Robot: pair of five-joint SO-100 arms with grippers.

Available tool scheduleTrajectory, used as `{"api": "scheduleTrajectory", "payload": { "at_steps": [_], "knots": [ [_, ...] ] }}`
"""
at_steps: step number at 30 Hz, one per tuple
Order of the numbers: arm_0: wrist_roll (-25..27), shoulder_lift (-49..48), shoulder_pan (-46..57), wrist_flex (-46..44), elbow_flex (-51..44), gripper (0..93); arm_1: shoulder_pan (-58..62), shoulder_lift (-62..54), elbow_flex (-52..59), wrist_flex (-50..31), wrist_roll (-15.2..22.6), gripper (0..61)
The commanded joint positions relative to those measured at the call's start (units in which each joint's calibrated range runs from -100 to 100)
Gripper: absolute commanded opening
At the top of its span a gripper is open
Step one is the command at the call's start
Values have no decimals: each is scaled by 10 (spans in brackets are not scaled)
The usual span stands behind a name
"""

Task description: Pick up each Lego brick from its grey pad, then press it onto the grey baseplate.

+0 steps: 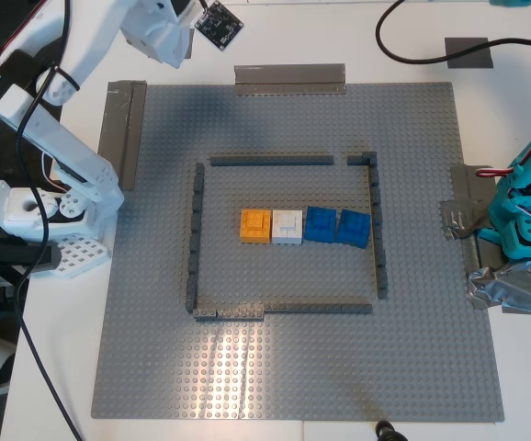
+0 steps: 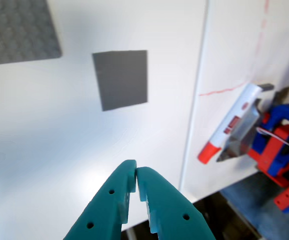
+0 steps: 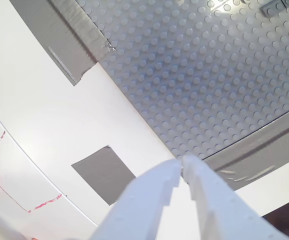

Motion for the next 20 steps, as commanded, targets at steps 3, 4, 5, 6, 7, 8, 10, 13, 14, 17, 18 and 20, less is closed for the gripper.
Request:
{"api": "scheduleTrajectory", "payload": {
  "at_steps": [3, 4, 5, 6, 7, 8, 10, 13, 14, 17, 18, 20],
  "knots": [
    [-2, -4, 4, 13, 18, 0, 0, -31, -7, -5, 2, 1],
    [-4, -4, 4, 11, 18, 0, 0, -30, -6, -3, 2, 1],
    [-4, -4, 4, 10, 18, 0, 0, -29, -6, -3, 2, 1],
    [-4, -4, 3, 10, 18, 0, 0, -28, -6, -3, 3, 1],
    [-4, -4, 2, 10, 18, 0, 0, -28, -6, -4, 3, 1],
    [-4, -4, 2, 10, 18, 0, 1, -27, -5, -6, 4, 1],
    [-4, -4, 2, 10, 18, 0, 1, -24, -5, -6, 5, 1],
    [-4, -3, 2, 10, 19, 0, 0, -22, -4, -3, 6, 1],
    [-3, -3, 2, 9, 21, 0, 0, -22, -3, -3, 7, 1],
    [-2, -3, 2, 9, 21, 0, 0, -22, -3, -3, 7, 1],
    [-3, -3, 2, 9, 21, 0, -1, -22, -2, -3, 7, 1],
    [-3, -3, 1, 9, 21, 0, -2, -22, -2, -3, 5, 1]
  ]
}}
